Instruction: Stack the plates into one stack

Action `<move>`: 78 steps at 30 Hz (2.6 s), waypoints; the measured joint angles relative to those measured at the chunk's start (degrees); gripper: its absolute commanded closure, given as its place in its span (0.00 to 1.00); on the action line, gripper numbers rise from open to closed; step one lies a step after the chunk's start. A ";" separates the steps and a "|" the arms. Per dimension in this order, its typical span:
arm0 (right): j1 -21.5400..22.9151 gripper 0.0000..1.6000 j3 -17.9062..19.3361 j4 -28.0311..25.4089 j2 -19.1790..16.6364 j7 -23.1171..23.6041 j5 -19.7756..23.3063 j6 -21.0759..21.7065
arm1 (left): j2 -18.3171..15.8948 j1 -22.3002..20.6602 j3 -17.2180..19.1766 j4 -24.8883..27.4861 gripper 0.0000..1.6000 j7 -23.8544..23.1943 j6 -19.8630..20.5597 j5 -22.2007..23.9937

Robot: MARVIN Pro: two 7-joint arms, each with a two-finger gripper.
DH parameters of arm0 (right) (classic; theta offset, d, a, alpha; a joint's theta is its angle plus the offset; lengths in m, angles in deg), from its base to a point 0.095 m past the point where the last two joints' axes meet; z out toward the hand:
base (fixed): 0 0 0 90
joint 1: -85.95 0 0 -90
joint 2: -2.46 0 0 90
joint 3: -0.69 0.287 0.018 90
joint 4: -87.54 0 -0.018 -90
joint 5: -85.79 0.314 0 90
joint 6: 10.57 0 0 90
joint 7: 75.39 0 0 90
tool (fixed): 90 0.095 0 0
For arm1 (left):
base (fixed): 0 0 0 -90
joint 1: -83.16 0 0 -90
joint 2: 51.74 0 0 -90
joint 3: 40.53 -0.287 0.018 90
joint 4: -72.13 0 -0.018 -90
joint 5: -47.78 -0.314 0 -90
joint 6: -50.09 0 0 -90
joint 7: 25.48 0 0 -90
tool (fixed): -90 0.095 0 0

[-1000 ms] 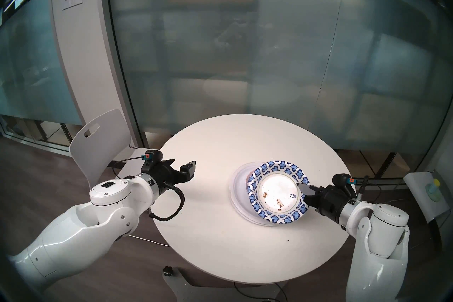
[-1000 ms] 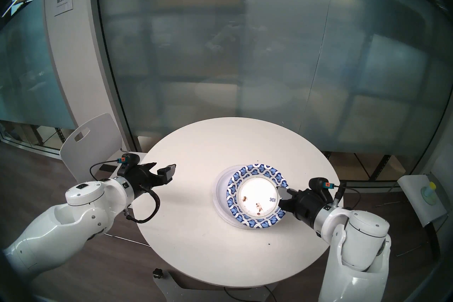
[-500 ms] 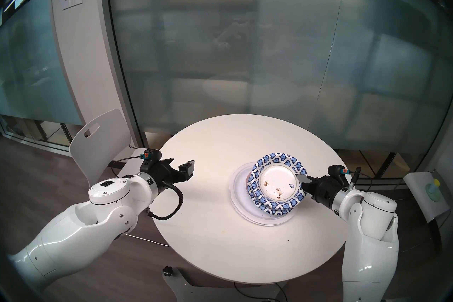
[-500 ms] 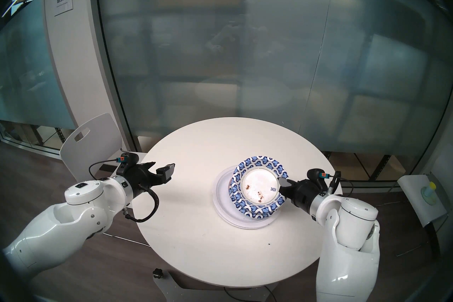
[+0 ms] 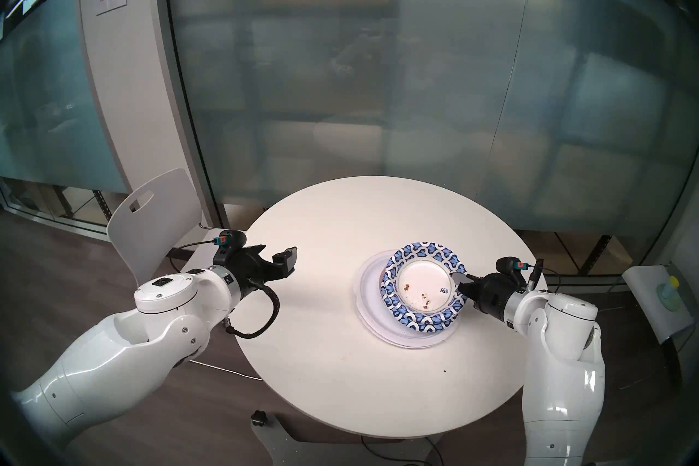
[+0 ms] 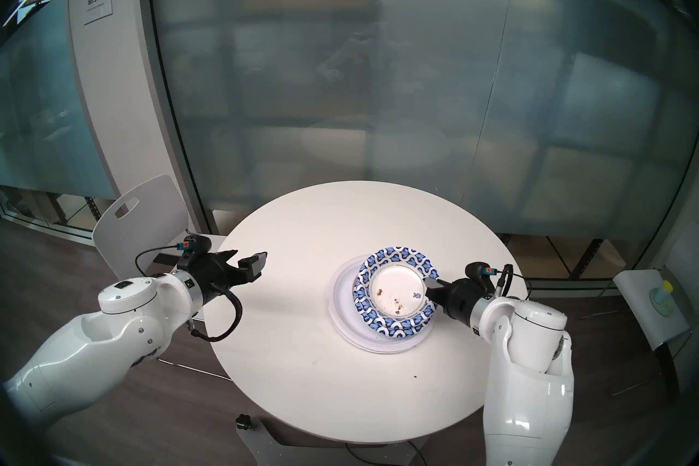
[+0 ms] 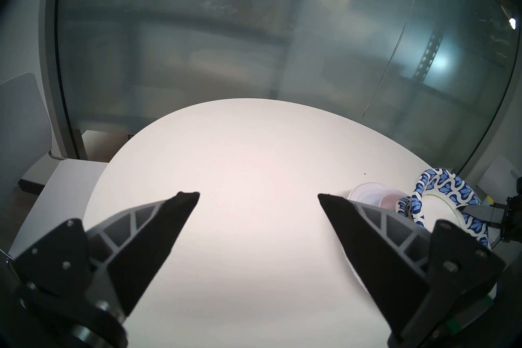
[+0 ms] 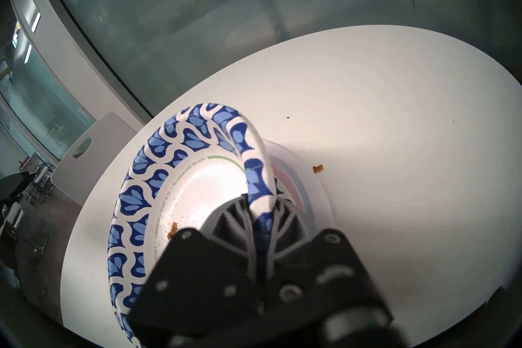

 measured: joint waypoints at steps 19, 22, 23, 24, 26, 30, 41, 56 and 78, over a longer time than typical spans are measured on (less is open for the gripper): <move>0.37 0.27 -3.04 0.07 -2.63 0.69 -4.56 -0.92 | -0.02 -0.88 -0.05 -1.35 0.00 -0.77 -0.01 0.04; 0.31 0.27 -4.16 -0.52 -3.41 0.67 -6.23 -0.92 | -0.04 -0.97 -0.05 -1.55 0.00 -0.94 -0.02 0.05; 0.29 0.27 -4.37 -0.71 -3.58 0.66 -6.60 -0.91 | -0.04 -0.98 -0.04 -1.57 0.00 -0.97 -0.02 0.06; 0.26 0.28 -4.58 -0.89 -3.75 0.65 -6.97 -0.90 | -0.05 -0.99 -0.03 -1.60 0.00 -1.00 -0.02 0.06; 0.18 0.27 -4.96 -1.36 -4.14 0.65 -7.73 -0.88 | -0.06 -1.02 -0.03 -1.64 0.00 -1.07 -0.02 0.07; -0.18 0.27 -5.65 -2.61 -4.98 0.61 -9.31 -0.85 | -0.08 -1.06 0.01 -1.66 0.00 -1.14 -0.04 0.08; -2.45 0.18 -6.30 -5.98 -6.99 0.46 -12.97 -0.82 | -0.55 -0.38 0.46 0.40 0.00 0.01 -0.93 -0.86; -6.37 0.00 -6.95 -10.98 -6.00 -1.12 -14.08 -9.43 | 0.25 2.70 -1.28 4.52 0.00 3.51 -7.40 -9.28; -14.50 0.00 -3.31 -13.51 -3.01 -3.53 -11.85 -25.14 | 0.78 4.75 -2.33 5.04 0.00 2.87 -11.15 -13.52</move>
